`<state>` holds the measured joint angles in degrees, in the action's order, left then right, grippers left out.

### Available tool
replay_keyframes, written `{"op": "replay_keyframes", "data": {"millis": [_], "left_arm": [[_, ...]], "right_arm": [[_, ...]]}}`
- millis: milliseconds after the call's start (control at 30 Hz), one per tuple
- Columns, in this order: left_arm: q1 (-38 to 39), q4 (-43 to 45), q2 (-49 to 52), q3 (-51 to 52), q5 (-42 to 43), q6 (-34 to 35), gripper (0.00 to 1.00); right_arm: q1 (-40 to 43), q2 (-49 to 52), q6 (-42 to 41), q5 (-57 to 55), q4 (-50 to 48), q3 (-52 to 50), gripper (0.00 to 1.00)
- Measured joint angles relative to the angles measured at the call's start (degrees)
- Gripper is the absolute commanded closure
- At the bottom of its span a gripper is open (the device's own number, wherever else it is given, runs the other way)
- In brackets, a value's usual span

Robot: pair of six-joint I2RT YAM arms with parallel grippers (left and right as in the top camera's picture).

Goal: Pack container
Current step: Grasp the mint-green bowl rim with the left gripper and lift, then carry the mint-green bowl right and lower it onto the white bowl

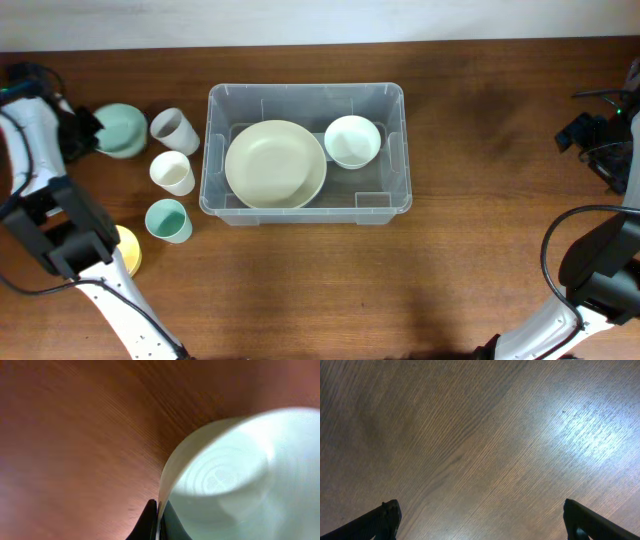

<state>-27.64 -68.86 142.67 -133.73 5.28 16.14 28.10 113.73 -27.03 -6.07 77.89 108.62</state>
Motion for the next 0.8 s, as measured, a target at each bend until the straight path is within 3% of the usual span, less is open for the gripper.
{"op": "replay_keyframes", "data": {"millis": [400,633,800], "left_arm": [[-5.6,-16.9,0.3,-35.5,-0.7,0.4,0.99],[1.6,-19.2,-1.3,-45.2,8.0,-4.2,0.99],[14.8,-20.8,-2.2,-45.2,17.0,-12.0,0.99]], "right_arm": [[0.0,0.0,0.0,0.0,0.0,0.0,0.01],[0.0,0.0,0.0,0.0,0.0,0.0,0.01],[0.0,0.0,0.0,0.0,0.0,0.0,0.01]]}}
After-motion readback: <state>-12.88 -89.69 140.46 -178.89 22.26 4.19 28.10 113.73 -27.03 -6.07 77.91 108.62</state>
